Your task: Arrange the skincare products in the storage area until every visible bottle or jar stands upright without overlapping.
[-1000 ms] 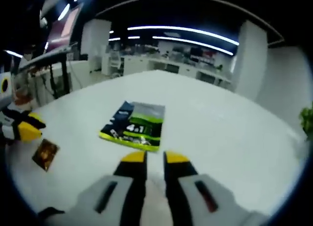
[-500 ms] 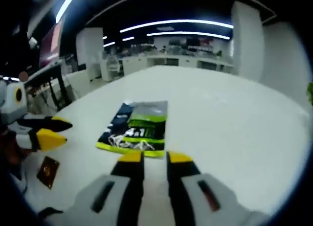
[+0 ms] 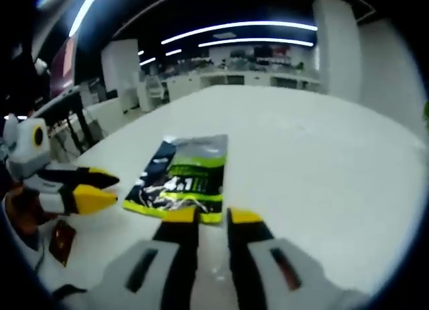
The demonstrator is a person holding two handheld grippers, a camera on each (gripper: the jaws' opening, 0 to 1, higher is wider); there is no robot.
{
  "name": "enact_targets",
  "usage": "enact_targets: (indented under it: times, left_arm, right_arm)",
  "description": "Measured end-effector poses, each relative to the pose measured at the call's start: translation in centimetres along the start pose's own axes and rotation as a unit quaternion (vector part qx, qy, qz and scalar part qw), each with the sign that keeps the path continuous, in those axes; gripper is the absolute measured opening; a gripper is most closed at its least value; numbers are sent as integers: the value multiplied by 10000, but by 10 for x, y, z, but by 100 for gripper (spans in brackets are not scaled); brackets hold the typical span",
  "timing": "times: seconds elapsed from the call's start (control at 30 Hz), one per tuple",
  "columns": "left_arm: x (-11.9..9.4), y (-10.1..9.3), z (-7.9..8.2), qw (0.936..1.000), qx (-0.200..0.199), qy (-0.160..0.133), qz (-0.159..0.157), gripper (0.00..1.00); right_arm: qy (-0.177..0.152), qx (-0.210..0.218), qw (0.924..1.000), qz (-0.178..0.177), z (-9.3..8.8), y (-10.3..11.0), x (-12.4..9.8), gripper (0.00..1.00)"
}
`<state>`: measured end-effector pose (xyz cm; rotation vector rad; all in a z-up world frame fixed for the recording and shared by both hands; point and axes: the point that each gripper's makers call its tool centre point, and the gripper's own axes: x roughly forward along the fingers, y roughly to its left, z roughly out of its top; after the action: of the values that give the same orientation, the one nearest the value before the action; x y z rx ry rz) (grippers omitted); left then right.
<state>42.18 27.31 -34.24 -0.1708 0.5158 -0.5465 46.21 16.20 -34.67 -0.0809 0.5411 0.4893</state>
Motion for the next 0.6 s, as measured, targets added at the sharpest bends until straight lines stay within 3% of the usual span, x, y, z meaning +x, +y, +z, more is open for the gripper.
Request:
enact_targets:
  times: [0.13, 0.37, 0.6]
  left_arm:
    - [6, -4, -5, 9999, -27, 134, -86, 27]
    - [7, -3, -5, 9999, 98, 127, -13, 25]
    - [7, 1, -5, 9999, 42, 96, 77, 23]
  right_arm:
    - [-12, 66, 9999, 75, 0, 2, -1, 14]
    - [-48, 121, 9997, 204, 1, 8, -3, 8]
    - [-197, 443, 9980, 412, 4, 15, -12, 4]
